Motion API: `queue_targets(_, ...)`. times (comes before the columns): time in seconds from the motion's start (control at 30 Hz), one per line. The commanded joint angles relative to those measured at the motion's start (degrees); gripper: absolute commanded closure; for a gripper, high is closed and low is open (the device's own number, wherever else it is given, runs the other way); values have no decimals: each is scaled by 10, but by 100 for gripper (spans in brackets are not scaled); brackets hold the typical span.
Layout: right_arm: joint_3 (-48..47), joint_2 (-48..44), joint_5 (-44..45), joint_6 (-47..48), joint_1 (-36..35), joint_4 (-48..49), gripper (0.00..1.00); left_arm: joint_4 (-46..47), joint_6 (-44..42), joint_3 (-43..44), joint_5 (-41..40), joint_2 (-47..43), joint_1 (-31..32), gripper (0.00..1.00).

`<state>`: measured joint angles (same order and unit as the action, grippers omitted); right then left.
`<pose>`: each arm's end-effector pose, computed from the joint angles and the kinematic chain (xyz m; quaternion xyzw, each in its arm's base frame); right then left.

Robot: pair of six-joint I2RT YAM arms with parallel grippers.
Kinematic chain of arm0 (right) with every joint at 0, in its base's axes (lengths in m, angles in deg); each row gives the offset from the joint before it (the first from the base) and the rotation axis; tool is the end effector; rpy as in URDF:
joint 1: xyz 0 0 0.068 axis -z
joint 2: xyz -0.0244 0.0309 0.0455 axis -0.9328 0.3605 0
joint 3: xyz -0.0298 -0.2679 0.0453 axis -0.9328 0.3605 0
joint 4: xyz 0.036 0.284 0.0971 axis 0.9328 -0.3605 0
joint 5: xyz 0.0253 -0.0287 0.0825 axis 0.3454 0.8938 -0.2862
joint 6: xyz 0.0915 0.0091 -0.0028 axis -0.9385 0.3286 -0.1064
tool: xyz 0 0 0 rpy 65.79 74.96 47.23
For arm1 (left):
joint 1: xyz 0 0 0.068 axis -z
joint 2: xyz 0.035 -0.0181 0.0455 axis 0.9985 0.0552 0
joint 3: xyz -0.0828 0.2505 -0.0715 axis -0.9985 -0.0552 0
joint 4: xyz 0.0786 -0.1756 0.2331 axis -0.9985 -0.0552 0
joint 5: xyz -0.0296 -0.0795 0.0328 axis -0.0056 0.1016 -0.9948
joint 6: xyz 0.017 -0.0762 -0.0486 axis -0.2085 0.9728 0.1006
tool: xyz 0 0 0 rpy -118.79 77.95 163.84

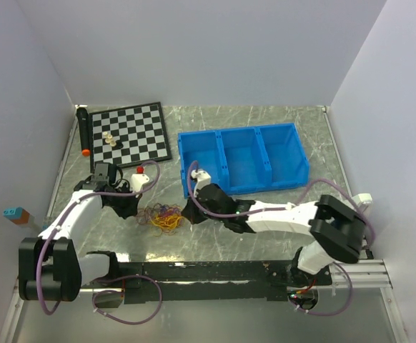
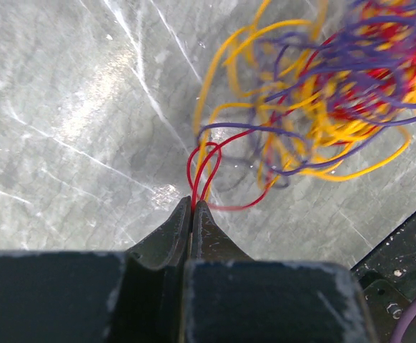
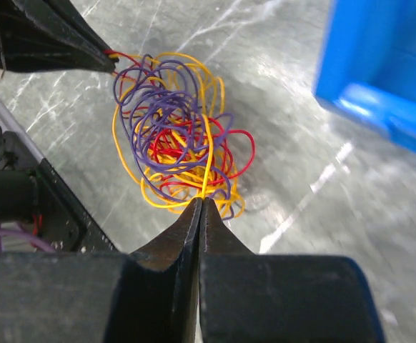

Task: Untangle the cables

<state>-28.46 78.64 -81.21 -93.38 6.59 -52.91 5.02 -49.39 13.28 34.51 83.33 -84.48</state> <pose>0.1899 0.3538 0.1491 -0.2018 0.8408 0.3613 0.3490 0.2468 -0.0459 0.1286 0.3654 0.8902 -0.1588 0.2210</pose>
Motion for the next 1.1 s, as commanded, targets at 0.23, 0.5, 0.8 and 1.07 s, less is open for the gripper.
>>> queue_targets(0.23, 100, -241, 112, -40, 5, -188, 100, 2, -17, 19, -46, -45, -16, 99)
queue_targets(0.5, 99, -444, 237, -85, 21, -405, 100, 5, -4, 70, -83, -24, -70, 99)
queue_targets(0.8, -24, -582, 398, -83, 32, -582, 100, -13, -2, 128, -79, 8, -147, 99)
queue_targets(1.07, -137, -649, 513, -10, 31, -602, 100, 12, -32, 80, -120, -2, -158, 99)
